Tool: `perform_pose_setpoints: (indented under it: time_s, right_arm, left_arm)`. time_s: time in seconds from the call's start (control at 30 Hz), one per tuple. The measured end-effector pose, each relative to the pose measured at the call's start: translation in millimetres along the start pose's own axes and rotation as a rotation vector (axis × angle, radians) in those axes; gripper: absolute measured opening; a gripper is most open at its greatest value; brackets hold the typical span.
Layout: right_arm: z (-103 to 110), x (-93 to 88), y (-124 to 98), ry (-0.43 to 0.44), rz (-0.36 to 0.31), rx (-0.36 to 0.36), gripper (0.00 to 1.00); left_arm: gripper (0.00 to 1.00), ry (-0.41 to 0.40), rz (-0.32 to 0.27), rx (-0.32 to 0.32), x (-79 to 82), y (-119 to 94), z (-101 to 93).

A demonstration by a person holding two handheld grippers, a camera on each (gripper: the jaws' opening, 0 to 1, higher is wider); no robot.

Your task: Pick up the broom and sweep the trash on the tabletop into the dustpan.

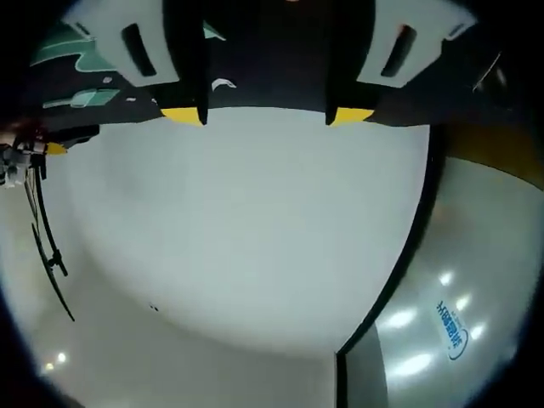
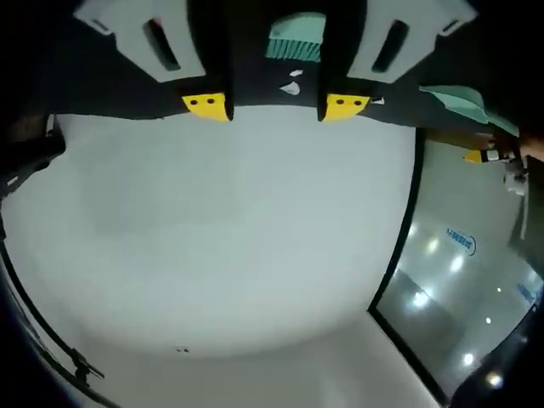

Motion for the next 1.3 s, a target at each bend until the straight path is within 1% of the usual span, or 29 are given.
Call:
perform_pose_setpoints:
  time_s: [0.03,0.1,0.13,0.2,0.23,0.27,0.33,0.37,0.4,0.43,0.5,0.57,0.6,0.63,0.67,0.7,0.73,0.8,0.83,0.87,0.9,0.93,0.97,1.03,1.1,1.17,1.23,1.27,1.3]
  right_arm:
    - [0.4,0.6,0.3,0.003,-0.005,0.003,0.39]
    - [0.7,1.1,0.0,0.009,-0.009,0.009,0.39]
    - [0.7,0.9,-0.3,0.008,-0.007,0.01,0.39]
    - [2.6,0.8,-0.5,0.007,-0.004,0.017,0.38]
    - [3.8,0.5,-0.4,0.006,-0.001,0.021,0.38]
    - [4.9,0.2,0.0,0.003,0.002,0.022,0.38]
    - [5.2,-0.1,0.0,-0.001,0.005,0.021,0.38]
    - [5.3,0.3,-0.1,0.002,0.003,0.019,0.38]
    - [5.1,0.5,-0.2,0.004,0.001,0.019,0.38]
    - [4.9,0.9,-0.2,0.008,-0.003,0.016,0.38]
    - [4.4,0.9,-0.3,0.009,-0.004,0.011,0.38]
    - [4.3,0.9,-0.3,0.013,-0.003,0.007,0.38]
    - [4.3,0.6,0.0,0.017,-0.001,0.009,0.38]
    - [4.5,0.3,0.2,0.021,0.0,0.01,0.38]
    - [3.9,-2.2,1.5,0.031,0.011,0.016,0.38]
    - [3.3,-4.8,2.5,0.046,0.027,0.015,0.38]
    - [4.2,-9.2,3.2,0.073,0.063,0.02,0.38]
    - [3.2,-11.7,5.6,0.129,0.095,0.019,0.38]
    - [2.8,-10.7,7.1,0.133,0.087,0.032,0.38]
    - [6.1,-8.6,6.7,0.166,0.087,0.044,0.38]
    - [14.5,-2.6,4.6,0.177,0.097,0.077,0.37]
    - [20.1,1.5,3.4,0.166,0.102,0.11,0.37]
    - [24.4,5.7,2.0,0.135,0.109,0.171,0.37]
    - [30.4,10.4,-4.3,0.078,0.166,0.253,0.37]
    - [32.4,16.5,-10.3,0.038,0.175,0.291,0.37]
    - [20.2,19.7,-14.5,0.048,0.171,0.272,0.37]
    - [8.6,25.4,-17.5,0.114,0.137,0.221,0.37]
    - [1.6,27.1,-18.8,0.15,0.123,0.184,0.37]
    - [-0.9,28.4,-19.9,0.156,0.117,0.171,0.37]
  left_arm:
    - [0.46,-0.019,-0.011,-0.011,3.9,0.9,-1.3]
    - [0.44,0.006,-0.014,-0.028,15.1,-0.8,-4.1]
    - [0.45,0.062,-0.02,-0.062,23.8,-1.7,-7.3]
    - [0.45,0.096,-0.011,-0.109,32.4,-4.7,-11.1]
    - [0.44,0.1,0.01,-0.127,35.1,-9.2,-14.2]
    - [0.42,0.099,0.039,-0.18,39.4,-14.5,-18.6]
    - [0.35,0.111,0.053,-0.253,47.0,-23.2,-23.2]
    - [0.33,0.164,0.079,-0.306,48.4,-31.3,-24.4]
    - [0.33,0.187,0.099,-0.32,48.4,-36.9,-23.4]
    - [0.33,0.183,0.121,-0.341,48.4,-43.7,-22.9]
    - [0.32,0.149,0.148,-0.362,49.4,-51.4,-21.8]
    - [0.32,0.165,0.156,-0.421,52.6,-60.2,-23.7]
    - [0.32,0.21,0.163,-0.486,53.1,-67.4,-29.2]
    - [0.31,0.249,0.168,-0.55,51.8,-72.6,-33.6]
    - [0.31,0.306,0.188,-0.644,48.2,-81.0,-41.3]
    - [0.32,0.349,0.207,-0.691,44.9,-86.2,-46.2]
    - [0.32,0.388,0.224,-0.738,40.4,-91.5,-51.8]
    - [0.32,0.416,0.238,-0.783,34.6,-96.0,-61.8]
    - [0.32,0.436,0.239,-0.794,32.7,-96.5,-64.3]
    - [0.32,0.467,0.242,-0.8,30.6,-96.0,-65.2]
    - [0.32,0.516,0.252,-0.821,26.2,-97.3,-68.7]
    - [0.32,0.551,0.259,-0.848,23.3,-98.9,-71.5]
    - [0.32,0.569,0.263,-0.875,20.1,-101.0,-75.4]
    - [0.32,0.59,0.287,-0.94,11.6,-106.6,-83.0]
    - [0.32,0.597,0.298,-0.975,5.2,-108.0,-88.6]
    - [0.31,0.601,0.302,-0.983,-0.1,-105.7,-92.4]
    - [0.31,0.589,0.31,-0.993,-8.0,-100.0,-95.0]
    - [0.31,0.595,0.315,-1.004,-12.7,-97.9,-97.8]
    - [0.31,0.597,0.312,-1.013,-15.5,-97.2,-100.5]
Point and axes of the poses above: the point that each gripper's makers call its tool centre point, and the gripper's own axes: y roughly forward along the fingers, z roughly to its left, x roughly out of its top, the point moved 6 cm from there along -y, roughly backward along the fingers, and after that the axes turned 11 degrees about -z, right-handed, at the moved point
